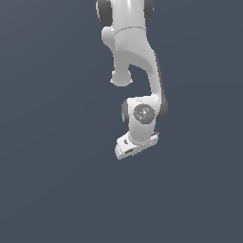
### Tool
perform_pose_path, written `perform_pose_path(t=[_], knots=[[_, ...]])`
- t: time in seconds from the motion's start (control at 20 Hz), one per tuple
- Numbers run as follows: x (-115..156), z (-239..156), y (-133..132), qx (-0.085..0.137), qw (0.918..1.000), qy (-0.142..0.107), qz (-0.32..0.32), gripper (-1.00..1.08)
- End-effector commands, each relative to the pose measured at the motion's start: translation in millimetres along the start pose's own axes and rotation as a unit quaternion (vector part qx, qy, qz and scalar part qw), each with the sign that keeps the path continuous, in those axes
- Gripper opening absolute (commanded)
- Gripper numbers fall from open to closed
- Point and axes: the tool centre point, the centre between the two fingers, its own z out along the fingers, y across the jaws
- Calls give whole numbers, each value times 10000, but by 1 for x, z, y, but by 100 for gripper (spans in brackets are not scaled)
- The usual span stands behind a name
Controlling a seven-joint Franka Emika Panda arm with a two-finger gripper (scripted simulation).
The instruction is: Pick up the object and move it to a goal position.
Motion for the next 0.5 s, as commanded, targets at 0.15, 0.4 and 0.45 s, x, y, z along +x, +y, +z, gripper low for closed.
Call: perform_pose_path(t=[0.15, 0.4, 0.45], knots=[[4, -46, -2, -3, 10000, 7, -4, -100], [8, -102, -4, -3, 10000, 7, -4, -100], [10, -114, -5, -3, 10000, 7, -4, -100]])
